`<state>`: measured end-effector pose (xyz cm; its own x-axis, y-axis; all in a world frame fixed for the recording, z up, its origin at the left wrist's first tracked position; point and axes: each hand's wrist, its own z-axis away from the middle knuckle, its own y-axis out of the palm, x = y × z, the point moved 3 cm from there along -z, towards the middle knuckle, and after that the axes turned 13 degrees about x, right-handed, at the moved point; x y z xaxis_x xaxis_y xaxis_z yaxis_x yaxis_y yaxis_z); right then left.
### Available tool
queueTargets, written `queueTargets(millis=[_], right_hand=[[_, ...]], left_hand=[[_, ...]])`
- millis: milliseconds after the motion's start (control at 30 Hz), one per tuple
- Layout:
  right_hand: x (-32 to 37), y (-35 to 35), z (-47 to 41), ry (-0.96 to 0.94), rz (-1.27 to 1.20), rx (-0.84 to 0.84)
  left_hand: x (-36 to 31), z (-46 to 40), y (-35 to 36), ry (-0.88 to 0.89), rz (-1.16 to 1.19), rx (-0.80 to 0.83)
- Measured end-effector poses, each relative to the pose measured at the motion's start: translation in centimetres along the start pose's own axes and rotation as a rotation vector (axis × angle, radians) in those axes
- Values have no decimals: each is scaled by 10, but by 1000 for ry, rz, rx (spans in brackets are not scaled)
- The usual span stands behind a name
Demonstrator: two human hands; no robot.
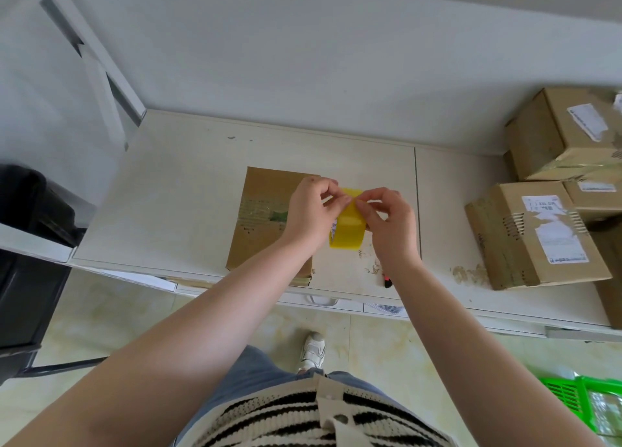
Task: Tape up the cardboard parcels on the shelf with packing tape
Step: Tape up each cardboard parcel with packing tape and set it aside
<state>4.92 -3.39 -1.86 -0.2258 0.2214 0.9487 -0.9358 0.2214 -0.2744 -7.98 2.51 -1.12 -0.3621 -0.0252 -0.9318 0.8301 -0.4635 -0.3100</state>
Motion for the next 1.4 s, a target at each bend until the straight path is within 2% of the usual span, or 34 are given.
queueTargets(millis=[133, 233, 300, 433, 567, 667, 733, 833, 933, 1033, 1100, 1200, 1233, 1300, 1400], right_hand=[[0, 4, -3, 88, -186, 13], [0, 2, -4, 191, -337, 34], [0, 1, -2, 230, -382, 57], [0, -3, -2, 235, -390, 79], [0, -7, -5, 212, -325, 104], [-1, -10, -4, 148, -331, 97], [-5, -17, -7, 133, -261, 38], [-18, -22, -7, 270, -261, 72], [-25, -19, -3, 371, -406, 140], [-27, -22, -3, 399, -427, 144], [-31, -25, -4, 436, -468, 146], [-43, -27, -5, 529, -443, 45], [-49, -26, -7, 557, -395, -10], [-62, -23, -12, 573, -236, -71], [-72, -12, -20, 525, 31, -31]], left_hand=[[4, 3, 5, 112, -108, -19], [2, 3, 2, 83, 17, 20], [1, -2, -2, 97, 1, 92], [-5, -4, -1, 199, -108, 157], [-1, -10, 1, 93, -93, 167], [9, -16, 4, -127, 93, 153], [10, -15, 5, -263, 374, 116], [7, -13, 8, -386, 785, 136], [7, -14, 10, -421, 852, 211], [11, -16, 10, -404, 843, 224], [11, -19, 7, -351, 721, 202], [11, -25, -8, -145, 6, 138], [11, -24, -16, -77, -163, 90], [18, -21, -36, -46, -265, -15], [44, -12, -68, -117, -353, -208]])
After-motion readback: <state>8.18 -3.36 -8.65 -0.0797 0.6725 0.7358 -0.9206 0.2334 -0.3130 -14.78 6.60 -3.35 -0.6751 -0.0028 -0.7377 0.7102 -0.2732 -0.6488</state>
